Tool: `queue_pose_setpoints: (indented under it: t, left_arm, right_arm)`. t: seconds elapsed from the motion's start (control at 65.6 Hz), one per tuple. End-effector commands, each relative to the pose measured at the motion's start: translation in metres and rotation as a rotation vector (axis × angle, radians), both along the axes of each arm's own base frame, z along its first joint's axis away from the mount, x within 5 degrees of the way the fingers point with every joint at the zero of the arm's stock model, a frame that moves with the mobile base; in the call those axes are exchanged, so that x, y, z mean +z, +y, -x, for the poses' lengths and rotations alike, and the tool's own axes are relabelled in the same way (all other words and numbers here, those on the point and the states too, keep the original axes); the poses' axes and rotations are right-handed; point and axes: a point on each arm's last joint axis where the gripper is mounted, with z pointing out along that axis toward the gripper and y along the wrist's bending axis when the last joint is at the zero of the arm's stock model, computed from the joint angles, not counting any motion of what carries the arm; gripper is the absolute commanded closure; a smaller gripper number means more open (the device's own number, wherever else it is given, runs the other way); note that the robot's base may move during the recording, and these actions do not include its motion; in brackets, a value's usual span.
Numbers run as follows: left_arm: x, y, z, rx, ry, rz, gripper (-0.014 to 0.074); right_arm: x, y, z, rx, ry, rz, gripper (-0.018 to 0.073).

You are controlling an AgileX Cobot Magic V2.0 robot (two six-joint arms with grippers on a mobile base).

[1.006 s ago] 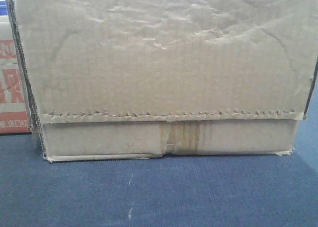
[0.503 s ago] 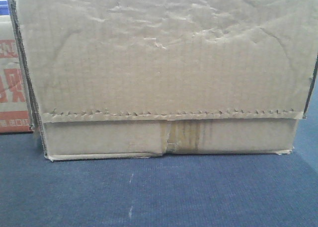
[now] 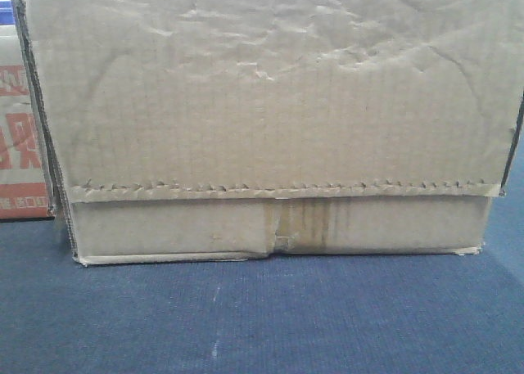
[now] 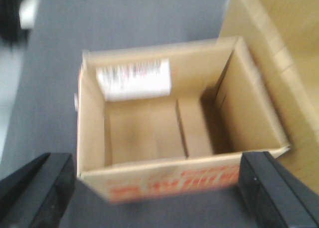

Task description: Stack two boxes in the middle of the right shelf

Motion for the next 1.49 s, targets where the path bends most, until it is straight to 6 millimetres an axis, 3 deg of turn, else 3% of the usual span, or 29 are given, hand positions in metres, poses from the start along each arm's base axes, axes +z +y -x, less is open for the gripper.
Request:
queue_pose_setpoints:
  t: [0.0,0.137,0.35,0.701,0.792,0.899,1.143,1.326,1.478]
  left_arm:
    - [-0.003,0.007,-0.026,0.013,0.128,-0.023,0.0069]
    - [-0.007,0.028,-0.064,0.006,0.243,-0.011,0.0090]
    - [-0.040,0.061,-0.115,0.018,0.355,0.008,0.0090]
    - [-0.104,0.074,-0.163,0.027,0.473,0.034,0.0090]
    - [-0.110,0.075,-0.166,0.027,0.488,0.037,0.0092]
    - [-0.112,0.075,-0.167,0.026,0.493,0.038,0.0161]
    - [-0.112,0.075,-0.167,0.026,0.495,0.039,0.0708]
    - [-0.106,0.074,-0.161,0.053,0.500,0.059,0.0708]
    - [-0.077,0.073,-0.146,0.088,0.416,0.030,0.0708]
  right_arm:
    - [0.004,0.000,0.000,0.001,-0.027,0.009,-0.0009]
    - [0.004,0.000,0.000,0.001,-0.027,0.009,-0.0009]
    - [0.003,0.000,-0.002,0.000,-0.021,0.009,-0.0009]
    - [0.004,0.000,-0.002,-0.001,-0.029,0.009,-0.0009]
    - [0.004,0.000,-0.002,-0.001,-0.029,0.009,-0.0009]
    - [0.004,0.000,-0.002,-0.001,-0.029,0.009,-0.0009]
    - [0.004,0.000,-0.002,-0.001,-0.029,0.009,-0.0009]
    - [0.004,0.000,-0.002,-0.001,-0.029,0.009,-0.0009]
    - [0.004,0.001,-0.002,0.005,-0.029,0.009,-0.0009]
